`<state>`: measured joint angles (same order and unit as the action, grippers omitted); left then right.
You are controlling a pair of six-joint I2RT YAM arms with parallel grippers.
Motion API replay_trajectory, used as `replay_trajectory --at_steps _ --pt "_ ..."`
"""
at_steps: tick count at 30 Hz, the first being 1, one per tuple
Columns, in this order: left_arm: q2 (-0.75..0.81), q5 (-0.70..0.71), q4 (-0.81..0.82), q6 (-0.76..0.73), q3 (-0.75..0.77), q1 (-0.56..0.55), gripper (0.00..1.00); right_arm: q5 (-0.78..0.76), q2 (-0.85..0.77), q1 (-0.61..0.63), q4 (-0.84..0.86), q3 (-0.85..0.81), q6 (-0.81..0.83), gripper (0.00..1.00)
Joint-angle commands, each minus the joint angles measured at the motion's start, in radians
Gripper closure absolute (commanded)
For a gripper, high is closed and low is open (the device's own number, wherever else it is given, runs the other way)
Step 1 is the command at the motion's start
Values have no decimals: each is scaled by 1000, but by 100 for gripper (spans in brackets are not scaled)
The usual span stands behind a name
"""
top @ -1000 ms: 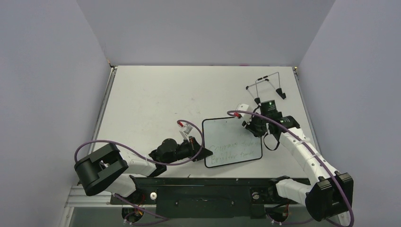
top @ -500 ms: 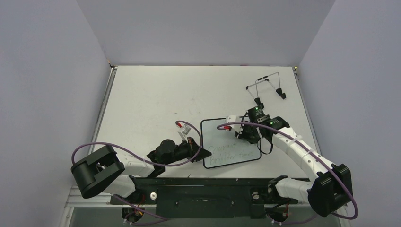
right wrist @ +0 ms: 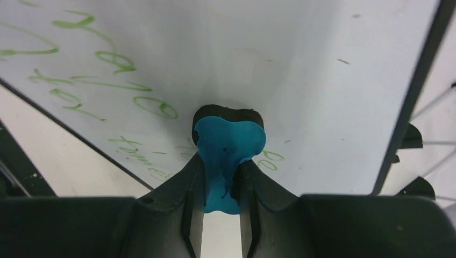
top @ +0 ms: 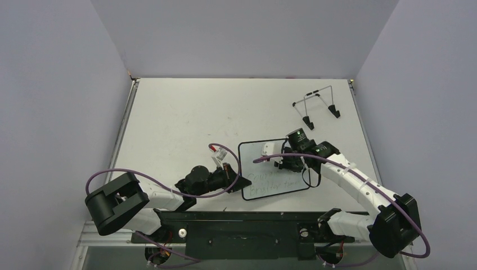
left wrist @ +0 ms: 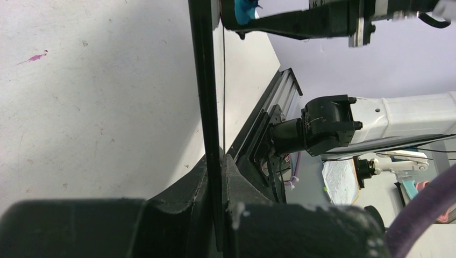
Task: Erase the whiteboard
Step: Erase the whiteboard at the center of the board.
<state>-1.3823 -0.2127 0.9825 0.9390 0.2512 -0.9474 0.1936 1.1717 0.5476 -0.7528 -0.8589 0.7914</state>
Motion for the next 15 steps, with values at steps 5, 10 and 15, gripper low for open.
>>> replay_trajectory --at_steps 5,10,15 --pt "49 -11 72 -56 30 -4 100 22 -51 -82 -32 23 51 100" --pt "45 -22 69 -58 35 -4 100 -66 -90 -128 128 51 -60 100" --pt "22 -34 85 -52 46 -4 100 -27 -78 -68 197 43 -87 100"
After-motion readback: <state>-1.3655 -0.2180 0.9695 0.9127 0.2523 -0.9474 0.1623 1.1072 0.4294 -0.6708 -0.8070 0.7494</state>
